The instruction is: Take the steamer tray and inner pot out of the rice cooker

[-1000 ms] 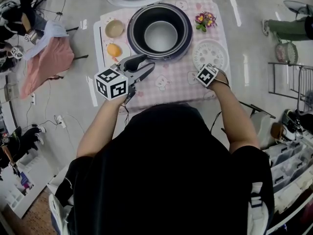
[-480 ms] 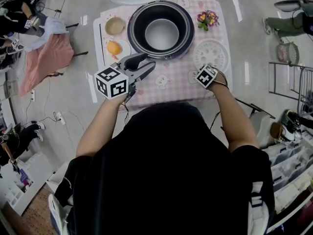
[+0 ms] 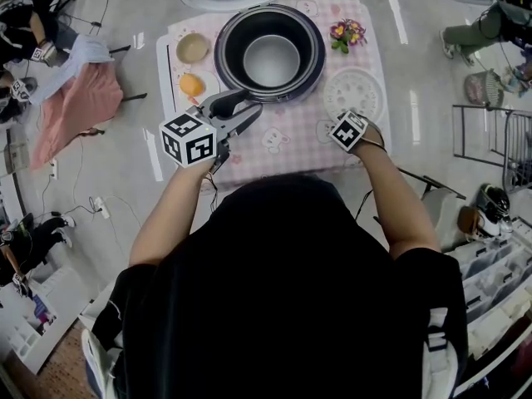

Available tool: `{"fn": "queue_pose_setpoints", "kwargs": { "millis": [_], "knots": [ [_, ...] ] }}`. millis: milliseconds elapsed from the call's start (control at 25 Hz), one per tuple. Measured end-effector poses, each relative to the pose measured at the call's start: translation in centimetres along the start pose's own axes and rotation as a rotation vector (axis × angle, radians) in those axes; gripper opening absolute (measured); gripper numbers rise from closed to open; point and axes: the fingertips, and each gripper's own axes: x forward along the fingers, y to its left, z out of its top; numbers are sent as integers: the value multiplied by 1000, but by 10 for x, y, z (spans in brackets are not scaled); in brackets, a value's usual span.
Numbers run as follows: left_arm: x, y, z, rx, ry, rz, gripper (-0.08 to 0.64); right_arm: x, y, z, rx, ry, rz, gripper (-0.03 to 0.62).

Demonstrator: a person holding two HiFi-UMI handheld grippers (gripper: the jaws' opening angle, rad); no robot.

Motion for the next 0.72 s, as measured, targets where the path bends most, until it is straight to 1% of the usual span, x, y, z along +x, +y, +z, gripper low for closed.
{"fn": "queue_pose_setpoints", "kwargs": {
  "millis": [200,320,400,440,560,640,720],
  "knots": [
    [-5,-13,3,15,-13,-15,216,-36,4,0,2,-37,-20,176],
    [-7,-15,1,16,-18,-26,216,-60,2,12,22,-88,-37,202],
    [-9,-14,0,19,-22,-33,216,-82,-7,28,35,-151,-84,213],
    [-10,-16,0,22,-24,-36,216,-94,-9,35,47,-186,-92,216],
    [-14,-22,4,31,-36,-42,216,-126,-3,54,96,-288,-61,221],
    [-18,-26,6,34,-44,-43,216,-150,-6,67,108,-365,-78,222],
    [-23,-29,9,39,-53,-41,216,-177,-10,80,142,-451,-102,222]
  ]
}}
